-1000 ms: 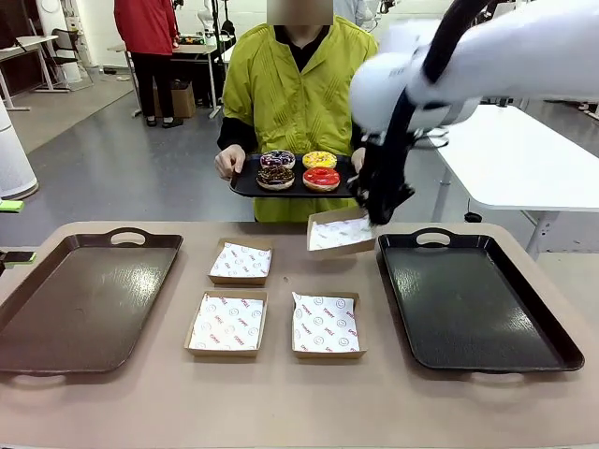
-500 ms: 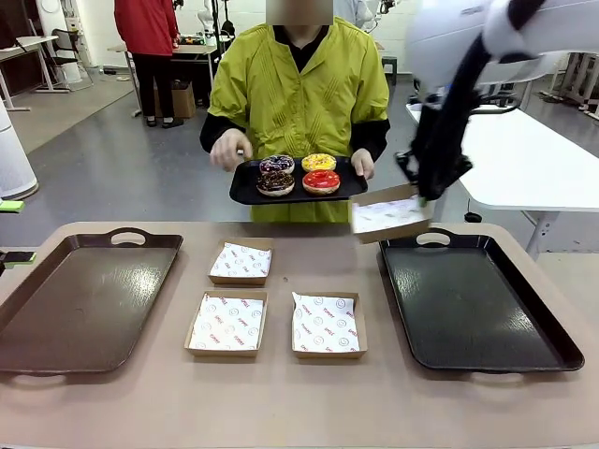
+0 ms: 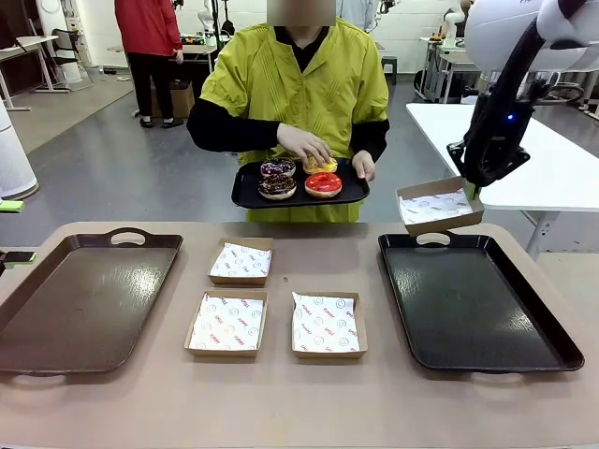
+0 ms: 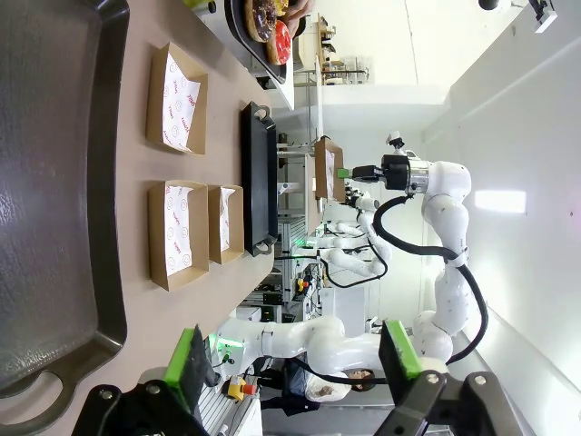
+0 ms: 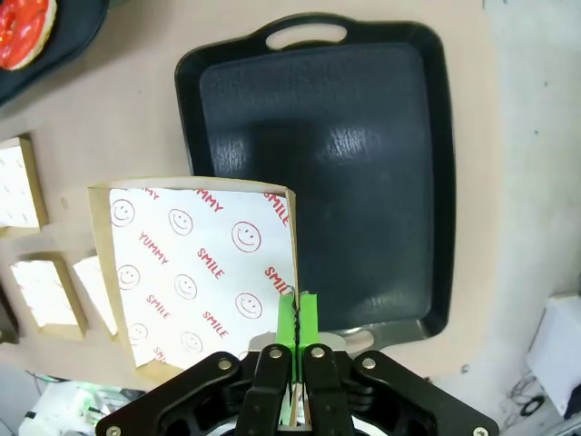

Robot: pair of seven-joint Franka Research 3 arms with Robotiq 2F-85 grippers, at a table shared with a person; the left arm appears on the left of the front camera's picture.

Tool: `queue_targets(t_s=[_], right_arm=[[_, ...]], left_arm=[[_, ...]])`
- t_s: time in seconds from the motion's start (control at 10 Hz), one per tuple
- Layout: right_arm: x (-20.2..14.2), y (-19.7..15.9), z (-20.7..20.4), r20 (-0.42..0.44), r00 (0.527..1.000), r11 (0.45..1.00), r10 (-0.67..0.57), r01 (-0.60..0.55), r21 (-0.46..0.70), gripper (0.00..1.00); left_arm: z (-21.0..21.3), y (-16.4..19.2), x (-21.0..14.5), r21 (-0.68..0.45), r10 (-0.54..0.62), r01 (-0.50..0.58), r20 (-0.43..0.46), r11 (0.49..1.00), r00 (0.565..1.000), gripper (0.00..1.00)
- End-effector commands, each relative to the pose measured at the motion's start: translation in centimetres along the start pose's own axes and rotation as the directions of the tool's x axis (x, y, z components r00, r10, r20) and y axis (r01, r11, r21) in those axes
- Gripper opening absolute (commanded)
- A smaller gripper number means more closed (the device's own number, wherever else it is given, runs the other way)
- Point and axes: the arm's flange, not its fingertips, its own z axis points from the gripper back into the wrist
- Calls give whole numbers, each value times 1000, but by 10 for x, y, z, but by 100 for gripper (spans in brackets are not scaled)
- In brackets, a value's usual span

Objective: Individually package the donuts and arrange them on the tray.
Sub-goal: Pick up one Paper togo box.

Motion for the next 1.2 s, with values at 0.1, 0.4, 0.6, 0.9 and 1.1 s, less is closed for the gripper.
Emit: queue_targets(t_s=[0.1, 0.4, 0.6, 0.9, 1.1], right_arm=[[1, -4, 2, 4, 1000, 1000, -7, 7, -1, 0], [1, -4, 2, 4, 1000, 1000, -7, 7, -1, 0], [1, -4, 2, 4, 1000, 1000, -7, 7, -1, 0], [1, -4, 2, 4, 1000, 1000, -7, 7, -1, 0], [1, -4, 2, 4, 1000, 1000, -7, 7, -1, 0]], left_arm=[[0, -2, 0, -16, -9, 9, 15, 1000, 1000, 100], [0, -2, 0, -16, -9, 9, 15, 1000, 1000, 100], [0, -2, 0, -16, -9, 9, 15, 1000, 1000, 100], [0, -2, 0, -16, -9, 9, 15, 1000, 1000, 100], [0, -2, 0, -16, -9, 9, 15, 1000, 1000, 100]])
